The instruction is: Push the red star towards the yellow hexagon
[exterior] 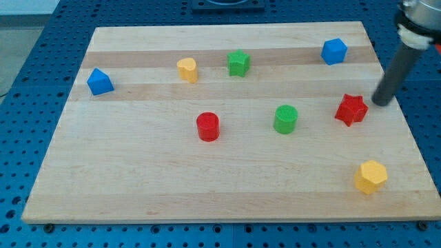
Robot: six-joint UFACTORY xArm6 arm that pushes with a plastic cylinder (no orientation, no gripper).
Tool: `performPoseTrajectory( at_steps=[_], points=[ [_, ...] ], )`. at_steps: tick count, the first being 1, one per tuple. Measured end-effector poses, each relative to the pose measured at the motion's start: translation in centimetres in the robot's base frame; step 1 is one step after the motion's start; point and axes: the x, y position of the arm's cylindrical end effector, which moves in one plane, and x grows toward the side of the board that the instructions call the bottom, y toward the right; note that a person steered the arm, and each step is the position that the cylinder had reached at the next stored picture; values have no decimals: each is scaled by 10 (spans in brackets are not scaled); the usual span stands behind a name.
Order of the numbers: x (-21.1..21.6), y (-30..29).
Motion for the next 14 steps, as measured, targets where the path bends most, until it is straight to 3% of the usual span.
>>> performPoseTrajectory(
  at_steps=[1,2,3,5,6,7,8,10,11,14],
  points=[
    [-12,-62],
    [23,-107],
    [48,-108],
    [-10,-93],
    [5,-68],
    [61,-67],
    [73,-67],
    [-5,-43],
    [-1,-3],
    [81,-1]
  ],
)
